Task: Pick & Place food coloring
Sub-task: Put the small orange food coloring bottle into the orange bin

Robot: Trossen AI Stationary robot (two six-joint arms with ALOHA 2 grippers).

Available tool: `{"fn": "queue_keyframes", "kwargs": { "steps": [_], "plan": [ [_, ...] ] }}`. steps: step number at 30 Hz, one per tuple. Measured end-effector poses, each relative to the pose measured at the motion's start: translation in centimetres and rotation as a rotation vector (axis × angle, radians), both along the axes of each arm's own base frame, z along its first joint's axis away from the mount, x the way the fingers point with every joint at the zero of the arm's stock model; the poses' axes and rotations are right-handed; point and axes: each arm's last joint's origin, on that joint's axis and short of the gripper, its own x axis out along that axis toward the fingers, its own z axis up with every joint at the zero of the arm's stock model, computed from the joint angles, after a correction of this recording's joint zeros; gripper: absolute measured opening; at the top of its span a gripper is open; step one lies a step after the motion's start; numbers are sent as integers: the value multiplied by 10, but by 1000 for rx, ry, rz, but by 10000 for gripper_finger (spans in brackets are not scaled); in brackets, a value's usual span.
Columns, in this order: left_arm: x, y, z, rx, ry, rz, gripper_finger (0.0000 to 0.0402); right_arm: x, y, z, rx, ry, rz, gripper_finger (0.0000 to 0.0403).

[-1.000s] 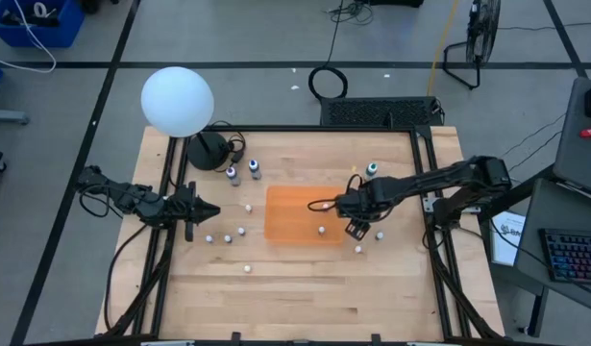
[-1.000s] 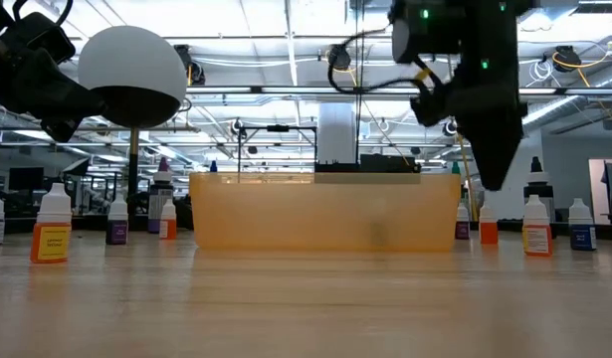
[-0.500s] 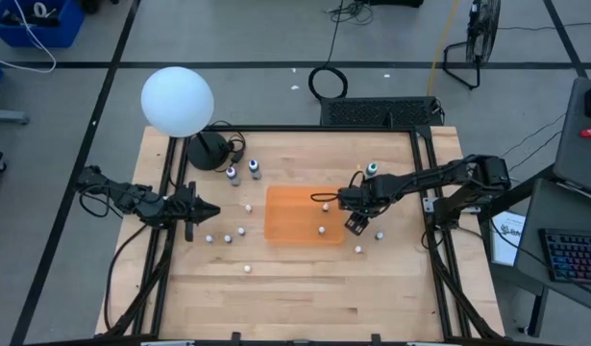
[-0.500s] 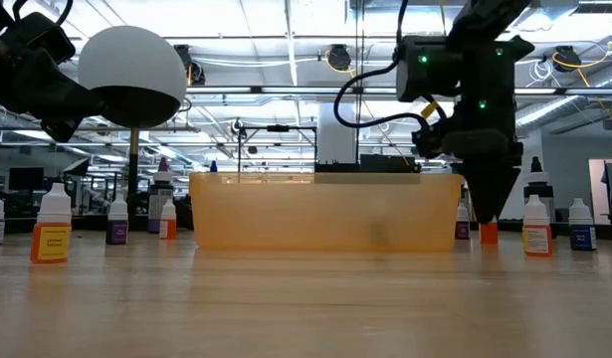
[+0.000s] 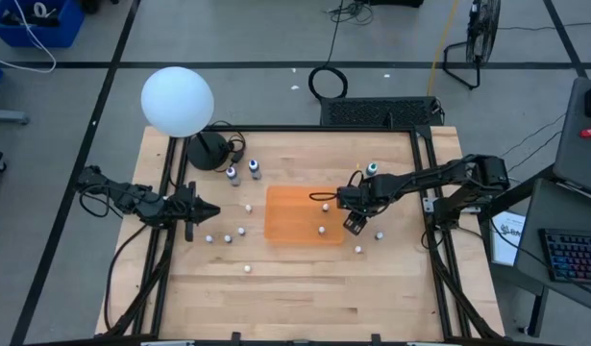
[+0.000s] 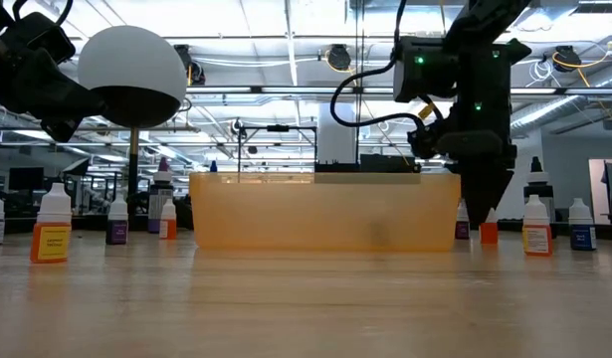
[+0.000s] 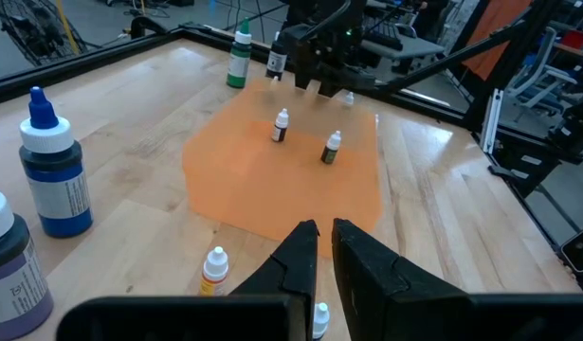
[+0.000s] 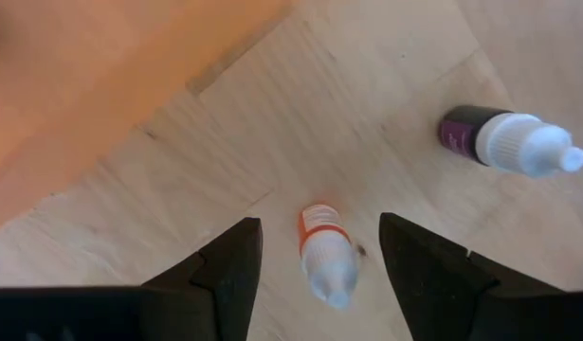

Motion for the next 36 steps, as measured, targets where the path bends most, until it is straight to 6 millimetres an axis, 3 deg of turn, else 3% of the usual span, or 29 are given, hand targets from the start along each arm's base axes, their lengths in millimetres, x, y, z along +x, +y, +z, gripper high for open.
{"fn": "queue_keyframes", "kwargs": {
  "steps": [15,28,32,36],
  "plan": [
    [0,0,0,0,0,0,42,-10,1,-17,1,4,-20,201],
    [0,0,0,0,0,0,42,-8,0,-18,1,-14,-23,197],
    [0,0,0,0,0,0,42,-8,0,-18,0,-14,-28,170],
    [0,0,0,0,0,0,42,-8,0,-18,-3,-20,-7,114]
  ]
}}
